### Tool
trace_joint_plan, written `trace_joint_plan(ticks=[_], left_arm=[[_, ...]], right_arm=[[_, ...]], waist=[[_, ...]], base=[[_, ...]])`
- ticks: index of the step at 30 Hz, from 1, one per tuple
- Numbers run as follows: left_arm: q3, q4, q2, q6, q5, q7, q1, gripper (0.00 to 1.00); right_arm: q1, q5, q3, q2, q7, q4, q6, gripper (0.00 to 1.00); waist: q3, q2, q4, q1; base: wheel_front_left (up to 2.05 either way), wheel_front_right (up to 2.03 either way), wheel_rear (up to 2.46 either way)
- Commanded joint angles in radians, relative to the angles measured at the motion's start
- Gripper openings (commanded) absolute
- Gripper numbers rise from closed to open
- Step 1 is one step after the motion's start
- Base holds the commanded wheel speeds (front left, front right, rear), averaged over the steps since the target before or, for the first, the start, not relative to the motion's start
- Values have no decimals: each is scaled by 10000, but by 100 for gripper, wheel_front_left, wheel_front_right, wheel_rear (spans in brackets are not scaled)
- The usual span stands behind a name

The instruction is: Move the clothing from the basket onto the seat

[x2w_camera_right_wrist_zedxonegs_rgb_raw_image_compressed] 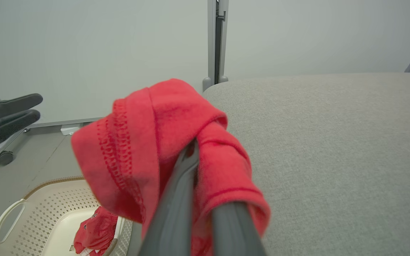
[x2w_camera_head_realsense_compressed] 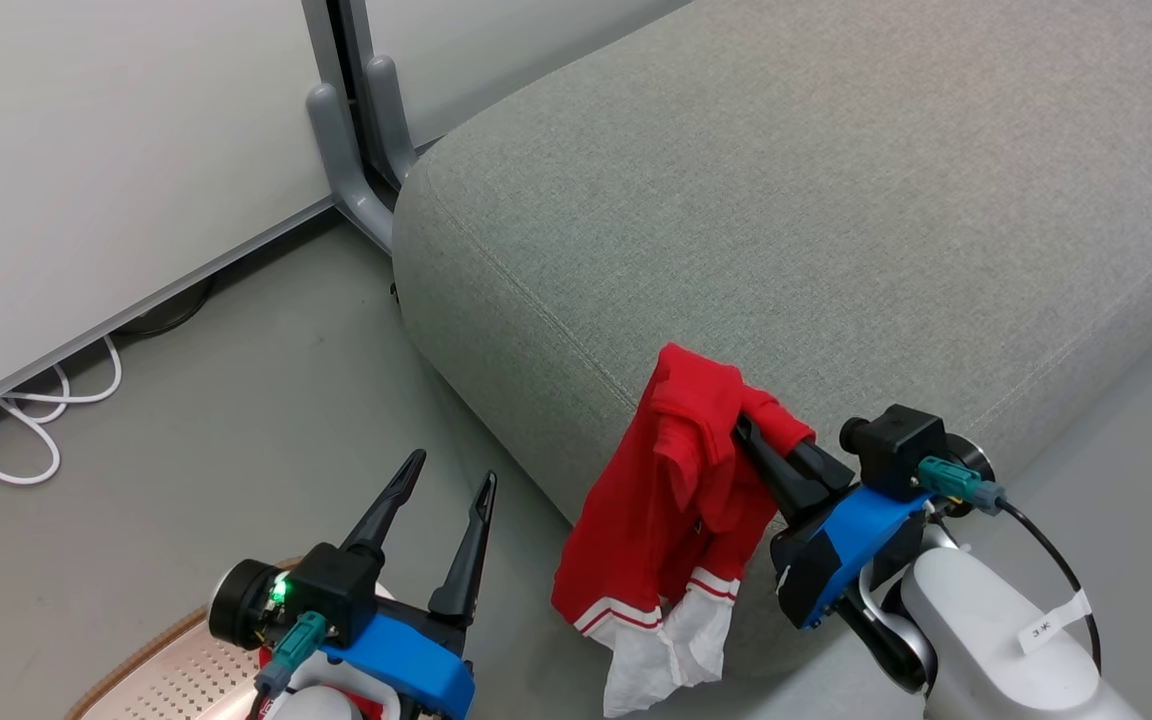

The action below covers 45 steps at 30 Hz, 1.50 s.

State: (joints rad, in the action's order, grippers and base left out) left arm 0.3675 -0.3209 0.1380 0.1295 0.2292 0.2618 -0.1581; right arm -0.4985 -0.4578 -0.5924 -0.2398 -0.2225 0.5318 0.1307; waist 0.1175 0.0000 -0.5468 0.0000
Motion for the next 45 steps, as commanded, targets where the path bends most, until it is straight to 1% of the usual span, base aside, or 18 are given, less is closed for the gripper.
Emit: trace_joint_plan(ticks=[1, 9, 13, 15, 20, 24, 30, 31, 34, 38, 41, 42, 45], left_arm=[[28, -4, 43, 6, 55, 48, -135, 100], [-126, 228, 144, 6, -104, 48, -147, 100], [-90, 376, 257, 6, -218, 49, -364, 100], [-15, 451, 356, 6, -280, 48, -563, 100], [86, 703, 614, 6, -426, 48, -1085, 100], [170, 967, 891, 6, -570, 48, -1545, 100], [319, 1534, 1390, 6, -736, 48, -2191, 100], [281, 1732, 1572, 6, -847, 48, -2392, 100], [383, 2117, 1744, 6, -986, -32, -2737, 100], [247, 2792, 2086, -76, -1162, -265, -3056, 100], [142, 3371, 2325, -126, -1255, -480, -3192, 100], [118, 3539, 2391, -142, -1276, -545, -3225, 100], [69, 4005, 2556, -213, -1360, -735, -3259, 100]], right_arm=[[105, 114, 20, 53, -79, -60, 1, 0], [-588, 84, 216, -24, -120, -192, 1, 0], [-1363, -90, 629, -205, -58, -189, 1, 0], [-1864, -122, 906, -416, -20, -172, 1, 0], [-3218, -568, 1813, -842, 165, -74, 1, 0], [-4329, -846, 2486, -1372, 292, -64, 1, 0], [-5627, -623, 3433, -2451, 466, -121, 1, 0], [-5917, -519, 3761, -2802, 492, -159, -1, 0], [-6261, -274, 4210, -3573, 528, -251, -1, 0], [-6680, -81, 5027, -4308, 424, -357, -1, 0], [-6904, 107, 5815, -4657, 266, -320, -1, 0], [-6961, 219, 6080, -4656, 215, -338, -1, 0], [-6875, 607, 6609, -4254, 162, -336, -1, 0]], waist=[[13, 0, 6, 0], [375, 0, -7, 0], [802, 0, 131, 0], [1107, 0, 251, 0], [2101, 0, 516, 0], [3104, 0, 742, 0], [4560, 0, 1089, 0], [5038, 0, 1154, 0], [5758, 0, 1357, 0], [6601, 0, 1446, 0], [7120, 0, 1444, 0], [7261, 0, 1450, 0], [7629, 0, 1475, 0]], base=[[0, 0, 0], [0, 0, 0], [0, 0, 0], [0, 0, 0], [0, 0, 0], [0, 0, 0], [0, 0, 0], [0, 0, 0], [0, 0, 0], [0, 0, 0], [0, 0, 0], [0, 0, 0], [0, 0, 0]])
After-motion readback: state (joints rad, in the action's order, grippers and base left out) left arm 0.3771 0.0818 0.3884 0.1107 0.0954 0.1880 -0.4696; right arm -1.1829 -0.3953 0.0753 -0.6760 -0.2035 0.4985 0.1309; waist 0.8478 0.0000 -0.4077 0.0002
